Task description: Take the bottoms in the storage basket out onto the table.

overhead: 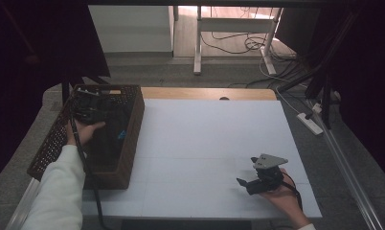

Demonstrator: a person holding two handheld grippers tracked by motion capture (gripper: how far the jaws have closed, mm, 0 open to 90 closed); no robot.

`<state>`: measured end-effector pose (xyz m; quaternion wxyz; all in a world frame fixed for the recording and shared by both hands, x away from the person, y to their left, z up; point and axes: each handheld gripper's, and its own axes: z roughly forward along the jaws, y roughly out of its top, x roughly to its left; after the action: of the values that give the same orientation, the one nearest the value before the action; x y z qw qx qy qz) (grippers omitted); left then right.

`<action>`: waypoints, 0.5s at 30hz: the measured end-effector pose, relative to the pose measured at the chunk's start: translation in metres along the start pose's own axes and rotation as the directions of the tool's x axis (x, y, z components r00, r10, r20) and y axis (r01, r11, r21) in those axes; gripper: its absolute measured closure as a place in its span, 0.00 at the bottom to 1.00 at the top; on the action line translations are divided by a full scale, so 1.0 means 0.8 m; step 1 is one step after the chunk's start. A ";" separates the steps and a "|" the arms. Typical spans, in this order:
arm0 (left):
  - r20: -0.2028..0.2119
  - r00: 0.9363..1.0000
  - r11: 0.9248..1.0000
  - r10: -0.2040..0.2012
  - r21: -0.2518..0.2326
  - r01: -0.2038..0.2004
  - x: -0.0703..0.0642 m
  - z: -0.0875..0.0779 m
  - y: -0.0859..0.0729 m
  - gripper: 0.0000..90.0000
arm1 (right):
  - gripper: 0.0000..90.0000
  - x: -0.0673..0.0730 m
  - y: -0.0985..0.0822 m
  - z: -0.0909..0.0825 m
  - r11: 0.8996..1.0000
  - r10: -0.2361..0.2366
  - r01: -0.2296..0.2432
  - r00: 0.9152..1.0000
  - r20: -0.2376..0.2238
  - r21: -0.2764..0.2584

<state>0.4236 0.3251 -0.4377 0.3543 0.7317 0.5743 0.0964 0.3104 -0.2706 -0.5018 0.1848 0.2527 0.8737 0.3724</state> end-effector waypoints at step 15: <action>0.013 0.999 0.996 0.030 -0.081 -0.029 -0.015 -0.023 0.005 0.89 | 0.07 0.000 0.000 0.001 1.000 -0.001 0.001 1.000 -0.001 0.005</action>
<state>0.4130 0.3216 -0.4187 0.3861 0.7257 0.5568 0.1196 0.3104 -0.2701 -0.5022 0.1843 0.2525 0.8747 0.3703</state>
